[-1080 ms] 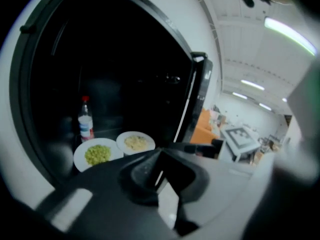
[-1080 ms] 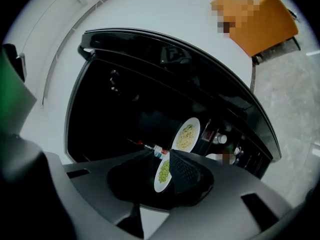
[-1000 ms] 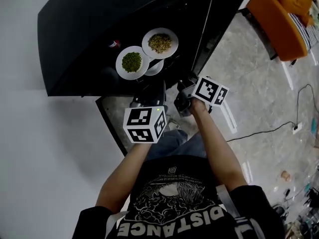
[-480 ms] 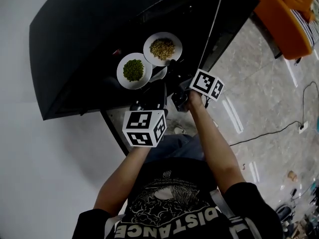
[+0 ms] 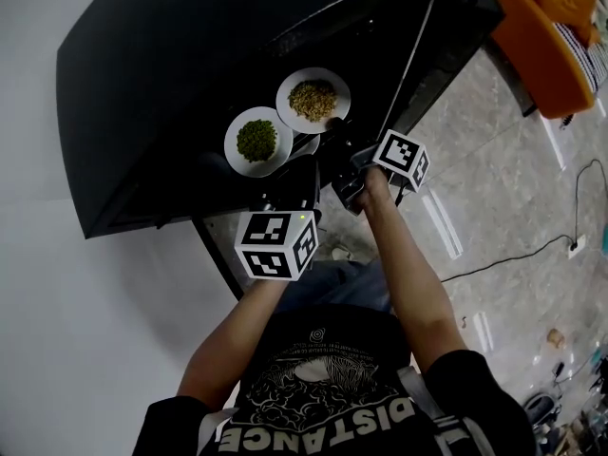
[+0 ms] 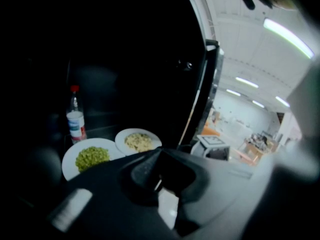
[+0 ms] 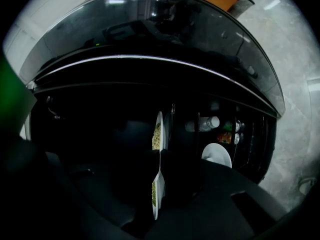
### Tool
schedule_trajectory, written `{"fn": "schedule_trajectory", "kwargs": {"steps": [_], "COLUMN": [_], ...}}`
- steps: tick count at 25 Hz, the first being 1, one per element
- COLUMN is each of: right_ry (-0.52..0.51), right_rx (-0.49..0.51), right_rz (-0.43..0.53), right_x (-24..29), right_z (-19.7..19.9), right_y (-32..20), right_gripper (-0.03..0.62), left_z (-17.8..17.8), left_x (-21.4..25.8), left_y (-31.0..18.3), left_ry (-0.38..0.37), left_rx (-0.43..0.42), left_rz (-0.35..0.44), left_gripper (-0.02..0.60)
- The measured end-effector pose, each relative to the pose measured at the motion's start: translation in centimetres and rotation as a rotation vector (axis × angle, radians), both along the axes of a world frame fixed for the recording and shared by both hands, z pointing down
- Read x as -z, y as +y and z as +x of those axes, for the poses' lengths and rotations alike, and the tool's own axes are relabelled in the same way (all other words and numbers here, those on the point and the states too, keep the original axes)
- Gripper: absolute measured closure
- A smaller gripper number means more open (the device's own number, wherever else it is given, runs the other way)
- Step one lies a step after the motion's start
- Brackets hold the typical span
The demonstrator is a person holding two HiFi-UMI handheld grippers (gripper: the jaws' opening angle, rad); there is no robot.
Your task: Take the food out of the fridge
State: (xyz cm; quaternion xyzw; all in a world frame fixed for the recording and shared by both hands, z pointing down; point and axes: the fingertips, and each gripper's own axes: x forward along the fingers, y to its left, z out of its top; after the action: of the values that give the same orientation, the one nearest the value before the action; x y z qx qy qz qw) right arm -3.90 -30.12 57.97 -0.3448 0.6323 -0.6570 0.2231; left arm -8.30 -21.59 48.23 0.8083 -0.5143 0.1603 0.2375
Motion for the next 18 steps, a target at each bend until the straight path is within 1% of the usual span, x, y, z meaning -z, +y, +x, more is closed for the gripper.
{"fn": "schedule_trajectory", "kwargs": {"steps": [2, 5, 11, 15, 18], "right_ry": [-0.045, -0.083, -0.074, -0.086, -0.095], "right_rx": [-0.015, -0.034, -0.026, -0.023, -0.014], "right_rz": [-0.016, -0.011, 0.010, 0.015, 0.016], "right_x": [0.0, 0.6, 2.2, 4.0, 5.7], "right_z": [0.2, 0.5, 1.5, 2.2, 2.9], "right_y": [0.1, 0.4, 2.2, 4.5, 6.4], "right_gripper": [0.586, 0.588, 0.588, 0.588, 0.588], "left_z": [-0.1, -0.3, -0.6, -0.9, -1.0], "left_x": [0.1, 0.4, 1.6, 2.7, 3.9], "left_y": [0.1, 0.2, 0.9, 2.0, 2.9], "left_ry": [0.004, 0.009, 0.024, 0.031, 0.038], "left_rx": [0.002, 0.008, 0.032, 0.052, 0.082], "left_rz": [-0.001, 0.001, 0.008, 0.011, 0.015], "left_gripper": [0.578, 0.578, 0.578, 0.578, 0.578]}}
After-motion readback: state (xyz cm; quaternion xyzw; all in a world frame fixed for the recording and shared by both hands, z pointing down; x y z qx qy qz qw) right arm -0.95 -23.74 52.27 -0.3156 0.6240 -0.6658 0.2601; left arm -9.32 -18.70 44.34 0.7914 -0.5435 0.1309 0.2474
